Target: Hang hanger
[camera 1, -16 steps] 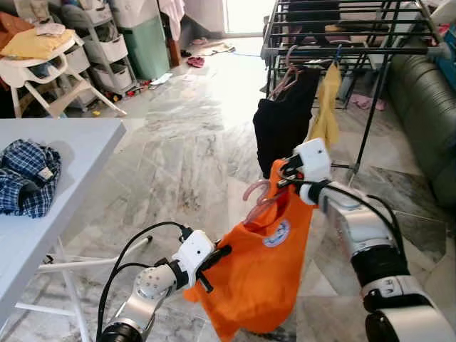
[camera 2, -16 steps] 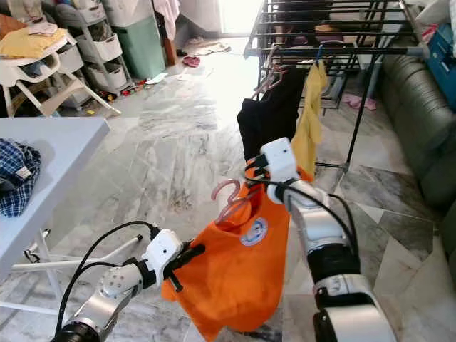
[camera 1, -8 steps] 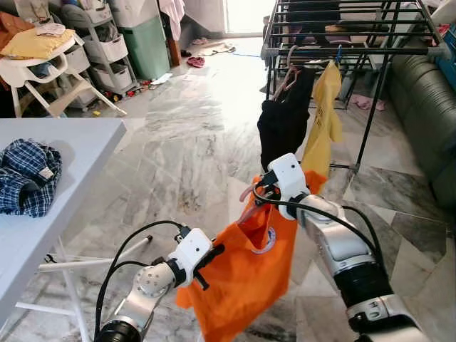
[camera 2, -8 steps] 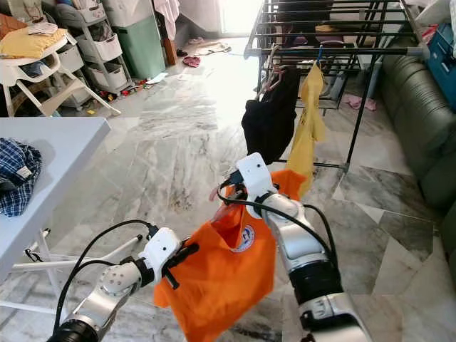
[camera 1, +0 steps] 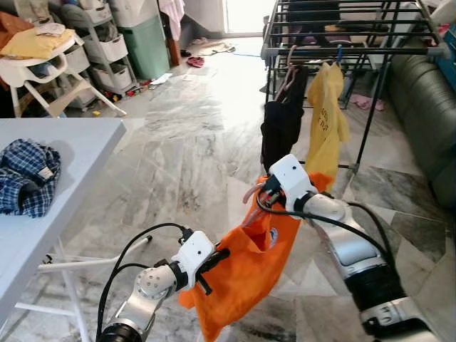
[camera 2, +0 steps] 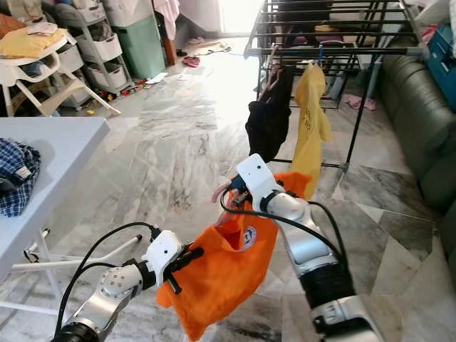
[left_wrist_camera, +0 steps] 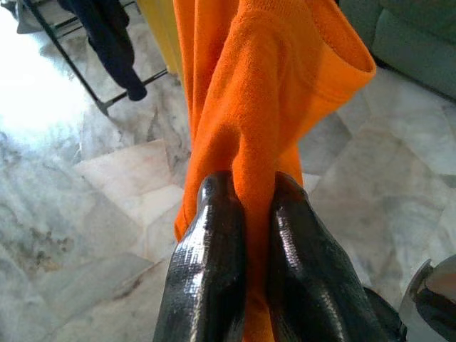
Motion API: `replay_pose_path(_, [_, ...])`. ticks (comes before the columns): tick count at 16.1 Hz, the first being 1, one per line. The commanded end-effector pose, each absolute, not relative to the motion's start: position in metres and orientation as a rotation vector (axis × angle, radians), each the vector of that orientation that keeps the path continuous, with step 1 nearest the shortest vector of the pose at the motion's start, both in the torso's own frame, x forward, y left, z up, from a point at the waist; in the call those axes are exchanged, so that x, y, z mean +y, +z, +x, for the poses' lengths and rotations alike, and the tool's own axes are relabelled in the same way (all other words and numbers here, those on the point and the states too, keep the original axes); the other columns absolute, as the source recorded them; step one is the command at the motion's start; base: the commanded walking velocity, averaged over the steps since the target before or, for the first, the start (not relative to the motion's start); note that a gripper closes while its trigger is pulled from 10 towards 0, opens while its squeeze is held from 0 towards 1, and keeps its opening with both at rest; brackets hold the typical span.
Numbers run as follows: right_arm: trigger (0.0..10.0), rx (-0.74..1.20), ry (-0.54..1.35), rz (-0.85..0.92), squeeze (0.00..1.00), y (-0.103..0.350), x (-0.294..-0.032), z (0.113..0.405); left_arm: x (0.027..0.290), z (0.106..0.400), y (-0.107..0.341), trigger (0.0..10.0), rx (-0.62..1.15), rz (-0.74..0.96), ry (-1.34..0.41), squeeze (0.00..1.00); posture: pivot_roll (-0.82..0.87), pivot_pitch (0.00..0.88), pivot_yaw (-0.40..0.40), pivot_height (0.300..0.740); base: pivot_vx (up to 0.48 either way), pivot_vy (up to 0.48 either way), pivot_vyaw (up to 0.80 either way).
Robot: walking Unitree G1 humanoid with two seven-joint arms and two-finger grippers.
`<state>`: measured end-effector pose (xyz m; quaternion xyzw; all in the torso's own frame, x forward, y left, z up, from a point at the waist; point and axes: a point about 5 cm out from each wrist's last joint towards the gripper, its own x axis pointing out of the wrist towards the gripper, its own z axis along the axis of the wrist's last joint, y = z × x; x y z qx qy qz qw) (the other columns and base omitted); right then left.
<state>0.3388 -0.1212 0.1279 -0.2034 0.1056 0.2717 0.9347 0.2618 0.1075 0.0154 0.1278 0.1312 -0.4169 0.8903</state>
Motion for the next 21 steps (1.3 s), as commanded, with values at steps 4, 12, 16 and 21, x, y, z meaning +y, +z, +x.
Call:
replay_pose_path(4, [10.0,0.180,0.694,-0.504,1.00,0.143,-0.138,0.345,0.106,0.266,0.030,0.0,0.186,0.229,-0.901,0.00,-0.11,0.000,0.081,0.740,0.000,0.000,0.00])
replay_pose_path(12, [10.0,-0.028,0.660,-0.457,1.00,0.178,-0.154,0.357,0.109,0.261,0.026,0.0,0.198,0.222,-0.930,0.00,-0.12,0.000,0.082,0.740,0.000,0.000,0.00])
replay_pose_path(16, [10.0,0.141,0.885,-0.602,1.00,0.144,-0.144,0.337,0.103,0.259,0.026,0.0,0.196,0.236,-0.972,0.00,-0.12,0.000,0.082,0.740,0.000,0.000,0.00])
replay_pose_path(21, [10.0,0.322,1.078,-0.590,1.00,0.140,-0.165,0.320,0.106,0.259,0.024,0.0,0.201,0.248,-0.961,0.00,-0.12,0.000,0.076,0.740,0.000,0.000,0.00])
